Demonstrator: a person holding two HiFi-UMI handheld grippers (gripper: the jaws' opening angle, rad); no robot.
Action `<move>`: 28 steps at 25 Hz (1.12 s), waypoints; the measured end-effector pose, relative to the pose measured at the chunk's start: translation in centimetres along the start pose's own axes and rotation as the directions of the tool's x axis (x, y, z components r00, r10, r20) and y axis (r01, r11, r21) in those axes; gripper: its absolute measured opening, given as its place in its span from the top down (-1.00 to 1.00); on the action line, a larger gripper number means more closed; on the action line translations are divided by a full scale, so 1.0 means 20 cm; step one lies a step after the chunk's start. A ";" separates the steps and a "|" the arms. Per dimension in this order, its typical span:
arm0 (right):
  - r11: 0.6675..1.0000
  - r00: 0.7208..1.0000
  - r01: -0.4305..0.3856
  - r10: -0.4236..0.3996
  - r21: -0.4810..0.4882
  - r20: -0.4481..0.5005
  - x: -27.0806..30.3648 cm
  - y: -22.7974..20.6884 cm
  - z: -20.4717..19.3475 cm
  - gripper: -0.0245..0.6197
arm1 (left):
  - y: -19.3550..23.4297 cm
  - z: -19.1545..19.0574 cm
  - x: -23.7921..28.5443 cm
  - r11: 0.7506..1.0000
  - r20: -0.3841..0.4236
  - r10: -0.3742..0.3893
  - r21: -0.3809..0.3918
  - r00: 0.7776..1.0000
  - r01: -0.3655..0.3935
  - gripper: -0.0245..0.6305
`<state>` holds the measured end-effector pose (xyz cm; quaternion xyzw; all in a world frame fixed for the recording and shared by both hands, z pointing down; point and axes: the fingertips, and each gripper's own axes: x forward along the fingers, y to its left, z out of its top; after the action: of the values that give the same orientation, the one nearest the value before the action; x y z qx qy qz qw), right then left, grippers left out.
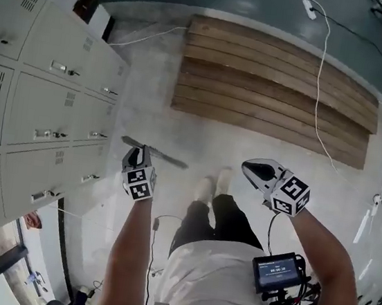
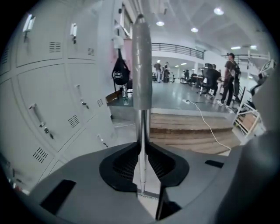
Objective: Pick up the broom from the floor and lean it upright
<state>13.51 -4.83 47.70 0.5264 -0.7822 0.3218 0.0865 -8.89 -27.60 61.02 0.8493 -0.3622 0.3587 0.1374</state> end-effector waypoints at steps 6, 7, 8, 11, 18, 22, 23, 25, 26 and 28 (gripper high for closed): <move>0.934 0.953 -0.302 0.290 -0.193 -0.086 0.48 0.06 0.31 0.87 | 0.22 -0.08 -0.28 0.960 -0.041 0.202 -0.188 0.978 -0.206 0.70; 0.916 0.939 -0.343 0.328 -0.207 -0.106 0.52 0.13 0.38 0.87 | 0.27 -0.07 -0.37 0.944 -0.049 0.238 -0.222 0.970 -0.243 0.70; 0.898 0.923 -0.384 0.364 -0.217 -0.128 0.55 0.19 0.42 0.87 | 0.32 -0.07 -0.44 0.926 -0.058 0.272 -0.255 0.960 -0.278 0.70; 0.836 0.868 -0.492 0.451 -0.244 -0.207 0.68 0.32 0.49 0.87 | 0.51 -0.13 -0.58 0.847 -0.081 0.382 -0.367 0.921 -0.384 0.70; 0.738 0.782 -0.612 0.509 -0.285 -0.360 1.06 0.53 0.58 0.88 | 1.02 -0.47 -0.68 0.625 -0.189 0.509 -0.591 0.840 -0.511 0.70; 0.741 0.778 -0.612 0.501 -0.277 -0.379 1.28 0.62 0.63 0.87 | 1.21 -0.66 -0.61 0.579 -0.229 0.495 -0.632 0.838 -0.515 0.70; 0.743 0.777 -0.612 0.499 -0.272 -0.385 1.32 0.64 0.63 0.87 | 1.23 -0.69 -0.59 0.587 -0.233 0.483 -0.629 0.844 -0.509 0.70; 0.743 0.772 -0.614 0.495 -0.265 -0.400 1.40 0.69 0.62 0.87 | 1.29 -0.74 -0.53 0.599 -0.243 0.463 -0.623 0.852 -0.503 0.70; 0.743 0.769 -0.616 0.494 -0.262 -0.405 1.44 0.71 0.61 0.87 | 1.32 -0.76 -0.50 0.600 -0.251 0.457 -0.621 0.853 -0.504 0.70; 0.745 0.765 -0.618 0.493 -0.254 -0.415 1.50 0.75 0.60 0.88 | 1.40 -0.79 -0.44 0.594 -0.265 0.450 -0.624 0.853 -0.507 0.70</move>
<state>-10.15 -31.36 46.36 0.1790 -0.9257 0.2581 0.2106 -41.14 -34.77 65.25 0.5964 -0.6751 0.2596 0.3481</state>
